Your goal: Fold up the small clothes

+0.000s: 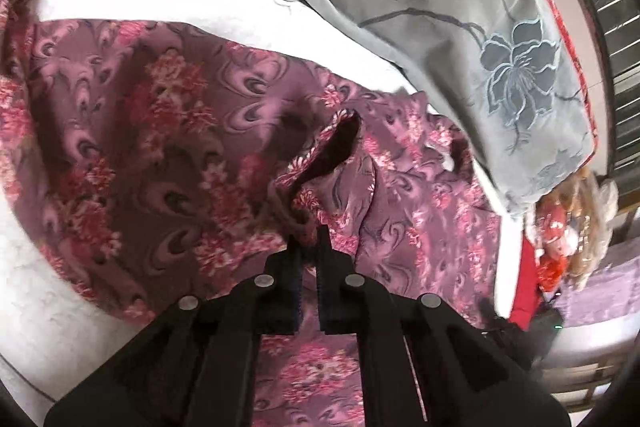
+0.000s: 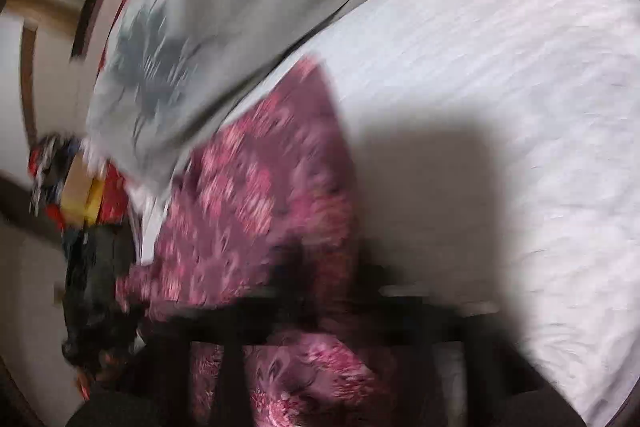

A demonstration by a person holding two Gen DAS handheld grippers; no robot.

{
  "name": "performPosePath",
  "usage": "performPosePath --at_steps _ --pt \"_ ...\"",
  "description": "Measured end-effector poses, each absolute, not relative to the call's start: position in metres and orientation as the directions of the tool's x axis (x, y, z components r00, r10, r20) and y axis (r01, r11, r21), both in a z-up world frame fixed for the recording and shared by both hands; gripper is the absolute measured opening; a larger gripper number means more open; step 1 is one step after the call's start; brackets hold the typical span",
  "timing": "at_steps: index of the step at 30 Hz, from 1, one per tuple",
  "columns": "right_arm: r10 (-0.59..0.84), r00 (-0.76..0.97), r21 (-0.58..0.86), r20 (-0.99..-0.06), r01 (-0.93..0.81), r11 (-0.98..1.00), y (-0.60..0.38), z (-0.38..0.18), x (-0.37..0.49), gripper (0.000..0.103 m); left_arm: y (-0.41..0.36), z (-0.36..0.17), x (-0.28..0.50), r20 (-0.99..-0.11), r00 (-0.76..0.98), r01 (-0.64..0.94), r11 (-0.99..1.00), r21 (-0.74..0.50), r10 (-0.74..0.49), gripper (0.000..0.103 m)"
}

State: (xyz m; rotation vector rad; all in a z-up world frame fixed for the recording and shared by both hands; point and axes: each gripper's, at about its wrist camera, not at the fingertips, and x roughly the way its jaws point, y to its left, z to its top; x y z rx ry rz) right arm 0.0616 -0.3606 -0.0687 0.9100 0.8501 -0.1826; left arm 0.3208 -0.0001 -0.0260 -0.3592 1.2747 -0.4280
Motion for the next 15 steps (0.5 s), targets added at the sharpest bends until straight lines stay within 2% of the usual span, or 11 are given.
performPosePath --at_steps 2,5,7,8,9,10,11,15 --pt "0.166 0.738 0.619 -0.654 0.396 0.678 -0.350 -0.047 0.057 0.010 -0.001 -0.020 0.318 -0.835 0.270 0.119 0.877 -0.466 -0.481 0.004" --pt "0.133 0.782 0.586 -0.609 0.330 0.740 -0.342 -0.025 0.051 0.011 -0.004 -0.022 0.311 -0.873 0.323 0.143 0.931 -0.336 -0.365 0.004" --pt "0.110 0.708 0.512 -0.697 0.385 0.768 -0.344 -0.040 0.060 0.014 -0.011 -0.041 0.311 -0.925 0.275 0.153 0.962 -0.226 -0.261 0.004" --pt "0.088 0.654 0.464 -0.751 0.429 0.775 -0.346 -0.050 0.062 0.019 -0.011 -0.046 0.309 -0.933 0.257 0.159 0.963 -0.216 -0.252 0.004" --pt "0.087 0.601 0.436 -0.794 0.465 0.771 -0.349 -0.061 0.064 0.020 -0.009 -0.046 0.305 -0.928 0.259 0.166 0.959 -0.229 -0.266 0.004" --pt "0.104 0.605 0.461 -0.790 0.472 0.751 -0.352 -0.065 0.060 0.021 -0.003 -0.041 0.301 -0.919 0.273 0.167 0.955 -0.245 -0.284 0.004" --pt "0.092 0.631 0.478 -0.770 0.475 0.739 -0.353 -0.058 0.053 0.025 0.003 -0.034 0.298 -0.907 0.287 0.164 0.949 -0.270 -0.308 0.004" --pt "0.035 0.724 0.483 -0.688 0.422 0.767 -0.345 -0.019 0.048 0.025 0.020 0.001 0.296 -0.835 0.365 0.155 0.911 -0.382 -0.412 0.005"
